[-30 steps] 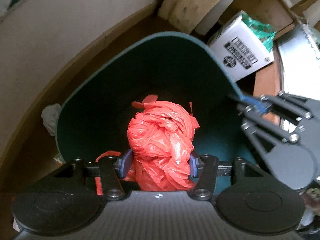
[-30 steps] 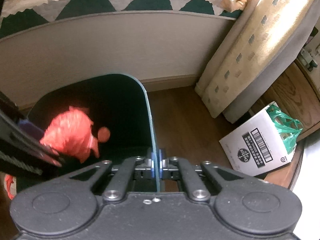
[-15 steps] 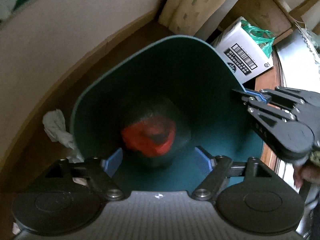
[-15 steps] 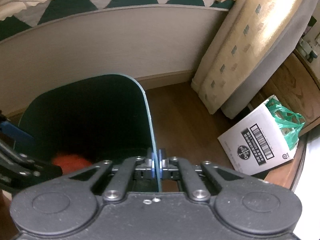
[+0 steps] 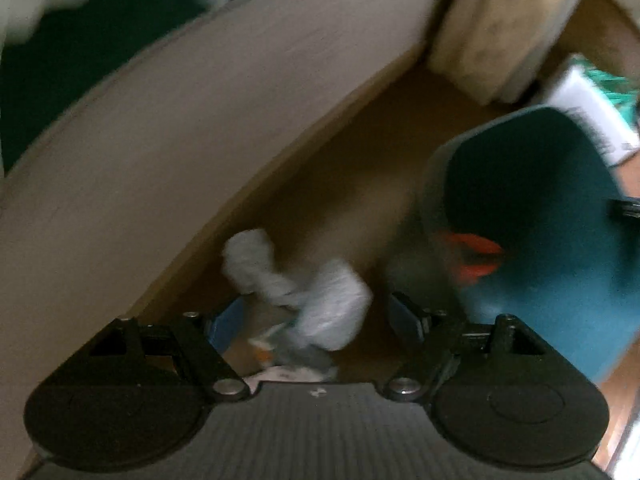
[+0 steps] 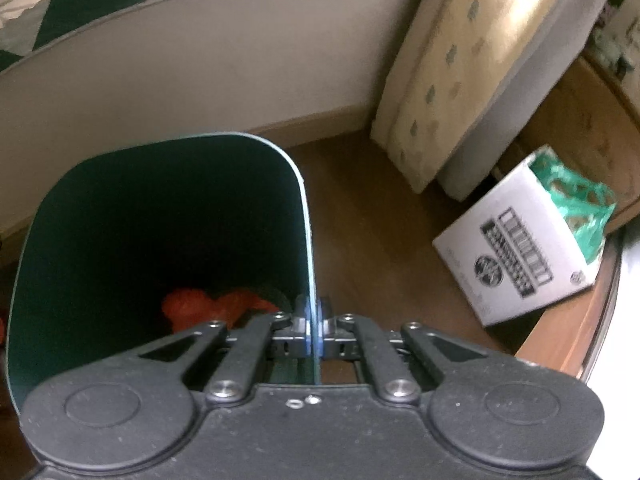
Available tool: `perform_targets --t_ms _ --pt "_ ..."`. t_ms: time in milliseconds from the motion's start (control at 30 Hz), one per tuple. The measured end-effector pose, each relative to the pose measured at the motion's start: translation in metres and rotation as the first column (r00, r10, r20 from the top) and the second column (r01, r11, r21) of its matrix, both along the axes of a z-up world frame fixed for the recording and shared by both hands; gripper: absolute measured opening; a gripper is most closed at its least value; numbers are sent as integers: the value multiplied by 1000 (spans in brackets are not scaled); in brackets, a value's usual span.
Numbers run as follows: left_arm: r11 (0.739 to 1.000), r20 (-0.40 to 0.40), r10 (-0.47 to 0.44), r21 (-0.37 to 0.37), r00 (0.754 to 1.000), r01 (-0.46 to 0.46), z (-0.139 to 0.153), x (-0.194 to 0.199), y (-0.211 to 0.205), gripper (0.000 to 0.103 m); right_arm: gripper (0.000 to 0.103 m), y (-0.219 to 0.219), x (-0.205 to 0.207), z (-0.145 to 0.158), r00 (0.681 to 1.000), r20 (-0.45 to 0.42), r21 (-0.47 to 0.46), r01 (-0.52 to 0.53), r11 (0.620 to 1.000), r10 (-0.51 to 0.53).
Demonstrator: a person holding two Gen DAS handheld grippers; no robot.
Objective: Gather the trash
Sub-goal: 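Lower the left tool and grasp the crumpled white tissue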
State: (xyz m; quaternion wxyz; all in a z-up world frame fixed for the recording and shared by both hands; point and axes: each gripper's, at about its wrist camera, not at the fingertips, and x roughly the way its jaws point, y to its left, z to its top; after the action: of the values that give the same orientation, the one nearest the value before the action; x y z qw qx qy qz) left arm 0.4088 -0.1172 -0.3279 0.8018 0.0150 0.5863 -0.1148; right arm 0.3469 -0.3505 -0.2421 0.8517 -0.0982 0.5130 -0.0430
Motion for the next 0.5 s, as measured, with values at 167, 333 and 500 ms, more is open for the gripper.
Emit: perform_targets --t_ms 167,333,500 --pt "998 -53 44 38 998 -42 -42 10 27 78 3 -12 -9 -13 997 -64 19 48 999 -47" --pt "997 -79 15 79 997 -9 -84 19 24 78 4 -10 -3 -28 995 -90 50 53 997 -49" --pt "993 -123 100 76 987 -91 -126 54 28 78 4 -4 -2 -29 996 -75 83 60 995 -53"
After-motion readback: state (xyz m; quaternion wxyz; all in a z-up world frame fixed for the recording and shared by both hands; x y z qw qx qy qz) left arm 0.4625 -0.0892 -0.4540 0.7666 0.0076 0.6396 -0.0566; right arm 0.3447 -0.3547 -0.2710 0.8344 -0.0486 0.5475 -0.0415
